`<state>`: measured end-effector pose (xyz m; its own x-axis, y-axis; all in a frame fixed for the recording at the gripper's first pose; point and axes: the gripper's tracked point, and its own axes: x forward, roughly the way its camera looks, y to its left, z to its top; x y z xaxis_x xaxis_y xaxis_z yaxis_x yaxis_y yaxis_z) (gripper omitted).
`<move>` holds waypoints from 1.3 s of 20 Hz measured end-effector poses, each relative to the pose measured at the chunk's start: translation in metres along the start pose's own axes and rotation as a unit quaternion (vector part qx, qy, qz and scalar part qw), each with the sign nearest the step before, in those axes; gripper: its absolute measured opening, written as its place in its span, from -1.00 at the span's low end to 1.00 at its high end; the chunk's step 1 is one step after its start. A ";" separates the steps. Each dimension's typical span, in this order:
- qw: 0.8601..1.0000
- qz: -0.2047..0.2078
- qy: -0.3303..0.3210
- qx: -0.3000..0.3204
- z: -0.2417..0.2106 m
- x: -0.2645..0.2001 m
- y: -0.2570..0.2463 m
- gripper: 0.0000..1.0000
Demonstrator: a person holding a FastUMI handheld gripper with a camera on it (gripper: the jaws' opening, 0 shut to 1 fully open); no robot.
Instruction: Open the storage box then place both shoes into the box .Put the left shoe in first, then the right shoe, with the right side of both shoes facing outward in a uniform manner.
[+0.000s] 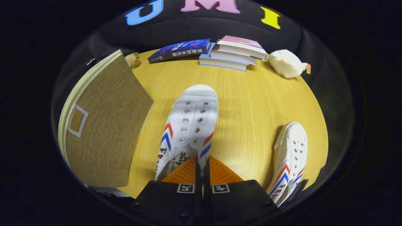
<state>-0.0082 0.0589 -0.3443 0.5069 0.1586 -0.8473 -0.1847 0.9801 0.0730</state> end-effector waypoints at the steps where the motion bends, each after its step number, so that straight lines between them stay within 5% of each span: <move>1: 1.000 -0.004 -0.002 -0.009 -0.001 -0.001 -0.003 -0.89; 16: 0.998 -0.005 -0.061 0.003 0.043 -0.062 -0.010 -0.90; 26: 0.987 0.045 -0.146 0.053 0.111 -0.142 0.007 -0.89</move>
<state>0.0116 0.0567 -0.1653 0.7162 0.2586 -0.6482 -0.1593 0.9649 0.2089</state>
